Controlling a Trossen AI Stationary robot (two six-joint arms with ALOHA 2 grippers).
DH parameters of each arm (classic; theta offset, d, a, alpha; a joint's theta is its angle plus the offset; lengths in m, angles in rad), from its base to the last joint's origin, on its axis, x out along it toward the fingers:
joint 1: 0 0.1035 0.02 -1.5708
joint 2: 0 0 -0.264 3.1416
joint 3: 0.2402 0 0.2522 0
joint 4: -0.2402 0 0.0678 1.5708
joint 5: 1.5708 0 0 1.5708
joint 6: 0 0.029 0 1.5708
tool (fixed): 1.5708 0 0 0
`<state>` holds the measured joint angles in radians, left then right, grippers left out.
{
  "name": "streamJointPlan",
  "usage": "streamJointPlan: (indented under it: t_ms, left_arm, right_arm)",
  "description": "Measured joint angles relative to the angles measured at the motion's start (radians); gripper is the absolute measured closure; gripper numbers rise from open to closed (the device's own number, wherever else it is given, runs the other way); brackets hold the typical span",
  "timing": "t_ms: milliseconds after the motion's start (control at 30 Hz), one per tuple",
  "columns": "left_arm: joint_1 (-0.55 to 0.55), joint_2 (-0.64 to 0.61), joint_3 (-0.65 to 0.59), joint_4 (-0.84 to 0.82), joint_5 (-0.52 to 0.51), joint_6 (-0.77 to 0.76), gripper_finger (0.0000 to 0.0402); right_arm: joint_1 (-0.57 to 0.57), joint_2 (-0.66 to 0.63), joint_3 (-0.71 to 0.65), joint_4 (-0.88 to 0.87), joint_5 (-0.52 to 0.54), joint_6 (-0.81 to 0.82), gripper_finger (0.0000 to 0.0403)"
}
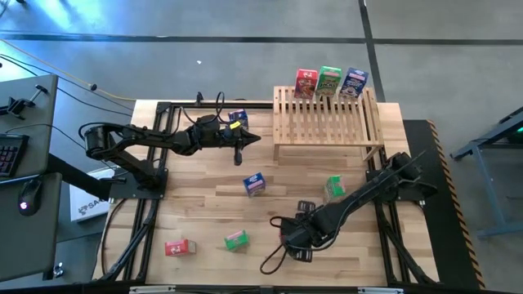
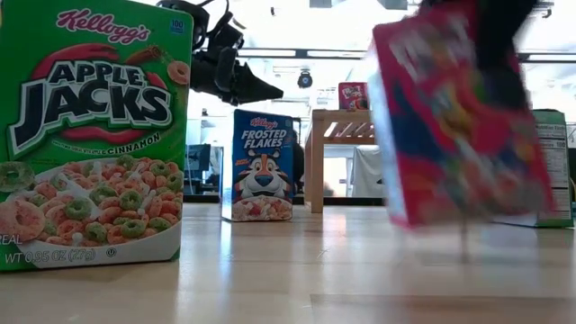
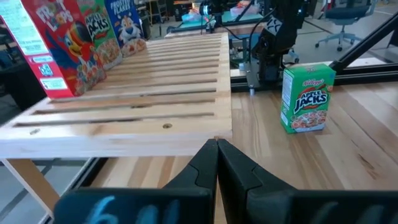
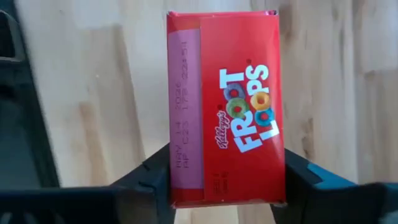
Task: Stack cereal on shelf
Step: Put the right red cereal box on the shelf aligned with other red cereal box
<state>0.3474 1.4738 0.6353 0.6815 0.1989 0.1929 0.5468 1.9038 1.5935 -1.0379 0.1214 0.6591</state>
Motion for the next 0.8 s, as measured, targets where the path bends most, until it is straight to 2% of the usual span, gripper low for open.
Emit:
streamJointPlan:
  t_ms: [200,467,633,800]
  left_arm:
    - [0.024,0.000,-0.007,0.007,0.008,-0.023,0.0401]
    - [0.095,-0.061,-0.069,0.042,0.075,-0.079,0.0401]
    - [0.106,-0.105,-0.097,0.073,0.082,-0.104,0.0401]
    - [0.098,-0.111,-0.099,0.064,0.134,-0.120,0.0401]
  right_arm:
    - [-0.087,0.000,0.208,-0.176,0.047,-0.172,0.0245]
    - [-0.290,-0.002,0.573,-0.545,0.198,-0.453,0.0241]
    - [-0.491,-0.021,0.695,-0.534,0.173,-0.724,0.0241]
    - [-0.706,-0.021,0.722,-0.533,0.137,-0.976,0.0241]
